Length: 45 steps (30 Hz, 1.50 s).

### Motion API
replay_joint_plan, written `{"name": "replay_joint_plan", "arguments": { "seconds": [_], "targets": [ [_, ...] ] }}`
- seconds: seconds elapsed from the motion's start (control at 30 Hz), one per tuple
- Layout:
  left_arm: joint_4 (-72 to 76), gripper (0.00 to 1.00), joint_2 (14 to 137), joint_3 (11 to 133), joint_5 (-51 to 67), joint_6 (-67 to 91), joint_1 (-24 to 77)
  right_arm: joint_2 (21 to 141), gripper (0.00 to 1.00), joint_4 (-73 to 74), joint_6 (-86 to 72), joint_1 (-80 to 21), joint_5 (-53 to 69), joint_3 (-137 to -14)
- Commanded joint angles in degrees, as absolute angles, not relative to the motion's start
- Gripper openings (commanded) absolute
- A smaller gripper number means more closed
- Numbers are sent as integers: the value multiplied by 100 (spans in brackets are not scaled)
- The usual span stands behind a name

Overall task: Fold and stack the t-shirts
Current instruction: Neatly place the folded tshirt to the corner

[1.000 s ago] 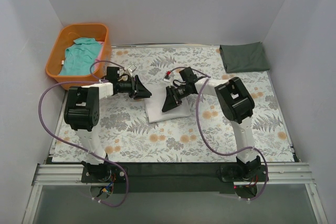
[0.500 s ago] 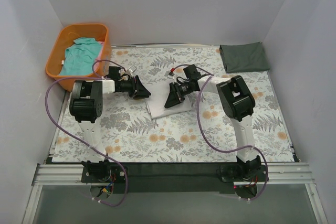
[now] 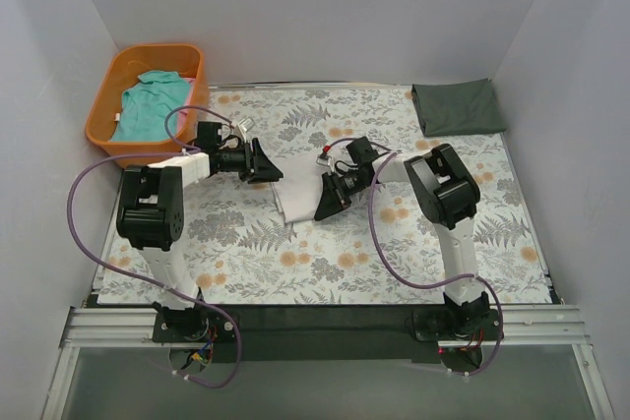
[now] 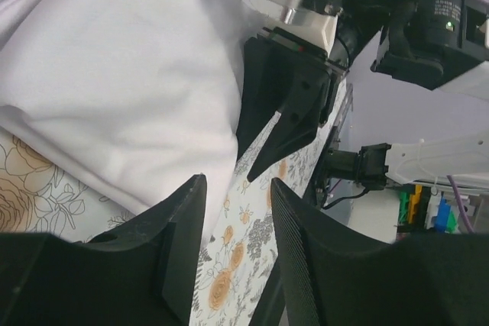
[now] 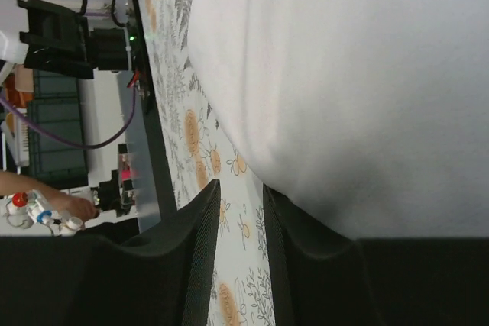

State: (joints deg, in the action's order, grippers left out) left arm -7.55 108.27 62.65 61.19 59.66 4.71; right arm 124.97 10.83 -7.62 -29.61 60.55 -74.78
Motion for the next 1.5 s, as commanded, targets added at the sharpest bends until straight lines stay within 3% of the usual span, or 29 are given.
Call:
{"name": "replay_joint_plan", "arguments": {
  "seconds": [0.0, 0.2, 0.3, 0.4, 0.43, 0.47, 0.53, 0.57, 0.63, 0.77, 0.9, 1.07, 1.47],
  "targets": [
    [-983, 39, 10266, 6275, 5925, 5547, 527, 12639, 32, 1169, -510, -2830, 5836, -7664],
    [-1845, 44, 9449, 6662, 4222, 4282, 1255, 11263, 35, 1291, -668, -2821, 6100, -7524],
    [-1873, 45, 9141, 6715, 2986, 3561, 1993, 10113, 42, 1564, -319, -2708, 5192, -7322],
    [-1574, 47, 9009, 6618, 2008, 2946, 2591, 8988, 54, 1687, 191, -2435, 3340, -6743],
    [-1469, 49, 9017, 6601, 1813, 2640, 2897, 8774, 66, 1679, 446, -2330, 2974, -6619],
    [-1407, 49, 9035, 6592, 1637, 2515, 3048, 8502, 70, 1687, 561, -2129, 2605, -6435],
    [-1223, 49, 9140, 6627, 1276, 2199, 3453, 8394, 94, 1923, 650, -1882, 2104, -6407],
    [-1117, 49, 9202, 6618, 1118, 2102, 3593, 8420, 98, 2055, 581, -1820, 1900, -6442],
    [-897, 49, 9430, 6645, 775, 1882, 4041, 8569, 98, 2336, 509, -1680, 1670, -6626],
    [-633, 47, 9878, 6820, 589, 1793, 4491, 9007, 98, 2593, 257, -724, 3239, -6838],
    [-361, 44, 10440, 7039, 492, 1688, 4807, 9570, 92, 2742, -95, -299, 3902, -6926],
    [-237, 39, 11003, 7356, 588, 1547, 4931, 9992, 86, 2585, -553, -167, 4175, -6838],
    [-281, 28, 11470, 7383, 1054, 1634, 4992, 10133, 82, 1337, -1906, -185, 4490, -6074]
  ]
}}
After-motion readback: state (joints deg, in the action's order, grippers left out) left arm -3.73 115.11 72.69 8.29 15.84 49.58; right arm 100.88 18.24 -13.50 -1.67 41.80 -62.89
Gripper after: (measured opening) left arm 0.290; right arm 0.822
